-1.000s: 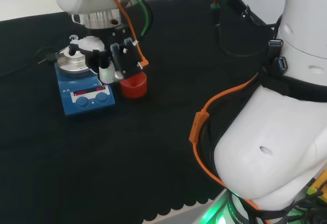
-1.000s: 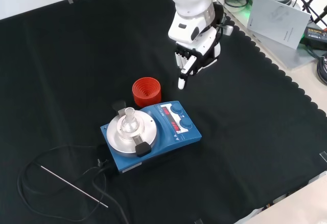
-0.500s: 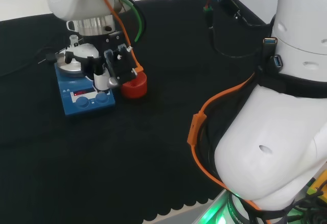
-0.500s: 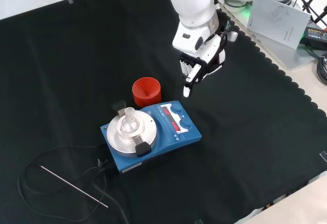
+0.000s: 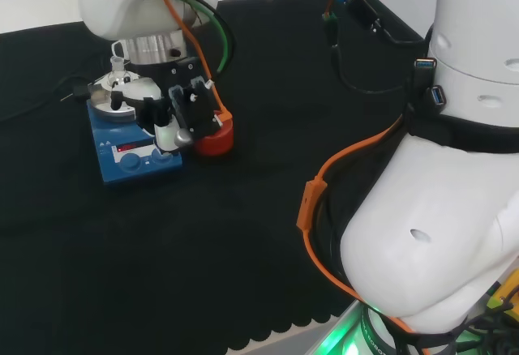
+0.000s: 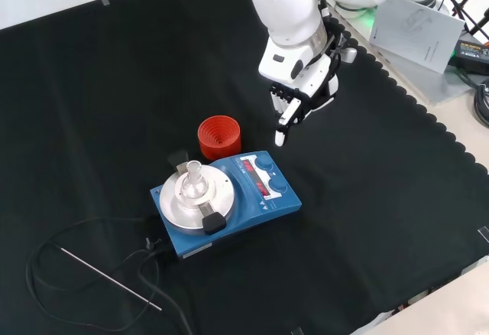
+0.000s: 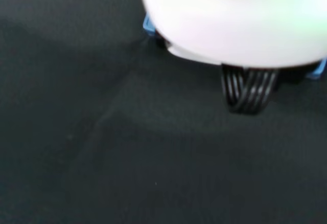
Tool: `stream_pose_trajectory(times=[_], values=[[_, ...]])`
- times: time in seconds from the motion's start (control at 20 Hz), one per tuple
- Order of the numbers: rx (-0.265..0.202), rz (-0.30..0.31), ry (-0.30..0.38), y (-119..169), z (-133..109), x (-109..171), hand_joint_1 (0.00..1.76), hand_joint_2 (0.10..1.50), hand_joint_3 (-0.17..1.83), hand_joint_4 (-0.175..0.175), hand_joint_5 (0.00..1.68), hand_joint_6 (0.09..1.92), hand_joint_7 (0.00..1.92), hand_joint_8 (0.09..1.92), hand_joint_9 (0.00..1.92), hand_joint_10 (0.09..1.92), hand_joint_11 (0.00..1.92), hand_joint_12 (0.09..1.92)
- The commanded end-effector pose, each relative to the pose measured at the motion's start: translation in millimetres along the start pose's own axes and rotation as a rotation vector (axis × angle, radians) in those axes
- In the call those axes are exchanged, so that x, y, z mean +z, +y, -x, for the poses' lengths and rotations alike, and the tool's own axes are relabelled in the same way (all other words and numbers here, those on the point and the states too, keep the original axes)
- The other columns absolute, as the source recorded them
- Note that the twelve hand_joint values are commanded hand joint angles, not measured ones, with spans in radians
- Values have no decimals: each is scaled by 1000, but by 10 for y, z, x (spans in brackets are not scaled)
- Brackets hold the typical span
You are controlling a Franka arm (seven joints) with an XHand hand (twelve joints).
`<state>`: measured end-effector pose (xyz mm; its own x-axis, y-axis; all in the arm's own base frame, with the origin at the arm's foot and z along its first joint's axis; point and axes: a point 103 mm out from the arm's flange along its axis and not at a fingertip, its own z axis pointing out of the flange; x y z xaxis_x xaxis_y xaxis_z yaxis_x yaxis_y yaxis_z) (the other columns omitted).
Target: Turn on the heater.
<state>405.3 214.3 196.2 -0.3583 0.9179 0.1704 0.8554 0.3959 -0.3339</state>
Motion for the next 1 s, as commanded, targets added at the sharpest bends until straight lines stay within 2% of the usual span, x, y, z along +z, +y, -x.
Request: stream_pose_trajectory(times=[0.05,0.2,0.45,1.0], values=[[17,-29,2,-45,65,66,1571,202,1629,-57,46,601,1263,1472,1367,1277,1262,1154],[27,-43,-1,-66,101,72,1490,261,1623,-54,49,595,1245,1473,1447,1274,1266,1182],[38,-68,-13,-111,112,84,1477,269,1631,-49,46,590,1242,1483,1466,1278,1270,1201],[55,-65,0,-156,57,135,1478,267,1649,-41,24,566,1243,1502,1477,1295,1274,1227]])
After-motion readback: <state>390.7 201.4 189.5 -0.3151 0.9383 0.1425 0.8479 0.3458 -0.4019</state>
